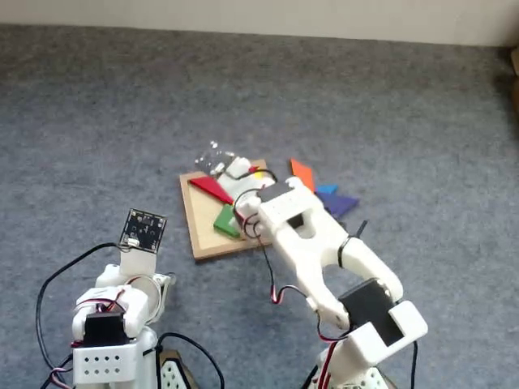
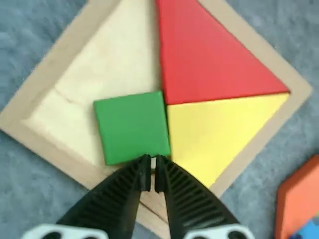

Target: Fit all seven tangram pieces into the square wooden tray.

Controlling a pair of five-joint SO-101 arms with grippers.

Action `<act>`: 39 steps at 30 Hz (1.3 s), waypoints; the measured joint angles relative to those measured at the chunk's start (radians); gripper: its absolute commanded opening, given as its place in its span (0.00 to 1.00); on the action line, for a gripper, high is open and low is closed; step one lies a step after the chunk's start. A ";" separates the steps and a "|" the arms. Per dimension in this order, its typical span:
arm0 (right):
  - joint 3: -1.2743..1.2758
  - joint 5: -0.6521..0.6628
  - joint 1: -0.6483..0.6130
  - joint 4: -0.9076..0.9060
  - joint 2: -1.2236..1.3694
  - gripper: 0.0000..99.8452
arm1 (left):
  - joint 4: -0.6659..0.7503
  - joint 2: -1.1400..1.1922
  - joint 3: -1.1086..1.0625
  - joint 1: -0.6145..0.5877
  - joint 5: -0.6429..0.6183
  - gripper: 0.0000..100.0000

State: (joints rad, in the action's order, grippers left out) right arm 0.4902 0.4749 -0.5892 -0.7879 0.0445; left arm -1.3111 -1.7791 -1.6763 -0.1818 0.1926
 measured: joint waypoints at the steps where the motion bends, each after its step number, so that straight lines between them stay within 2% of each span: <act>1: -0.015 0.000 0.008 -0.029 -0.021 0.03 | 0.000 0.000 0.000 0.000 0.000 0.21; 7: -0.044 0.000 0.068 -0.155 -0.238 0.03 | 0.000 0.000 0.000 0.000 0.000 0.21; 11: -0.044 -0.008 0.164 -0.221 -0.321 0.04 | 0.000 0.000 0.000 0.000 0.000 0.21; 14: -0.044 -0.109 0.250 -0.235 -0.322 0.06 | 0.000 0.000 0.000 0.000 0.000 0.21; 19: -0.051 -0.295 0.377 -0.236 -0.229 0.18 | 0.000 0.000 0.000 0.000 0.000 0.21; 22: -0.051 -0.331 0.407 -0.236 -0.147 0.20 | 0.000 0.000 0.000 0.000 0.000 0.21; 27: -0.091 -0.288 0.410 -0.236 -0.055 0.20 | 0.000 0.000 0.000 0.000 0.000 0.21; 39: -0.213 -0.023 0.451 -0.236 0.180 0.20 | 0.000 0.000 0.000 0.000 0.000 0.21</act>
State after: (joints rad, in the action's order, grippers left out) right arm 0.2770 0.4519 -0.1381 -1.0242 0.2240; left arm -1.3111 -1.7791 -1.6763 -0.1818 0.1926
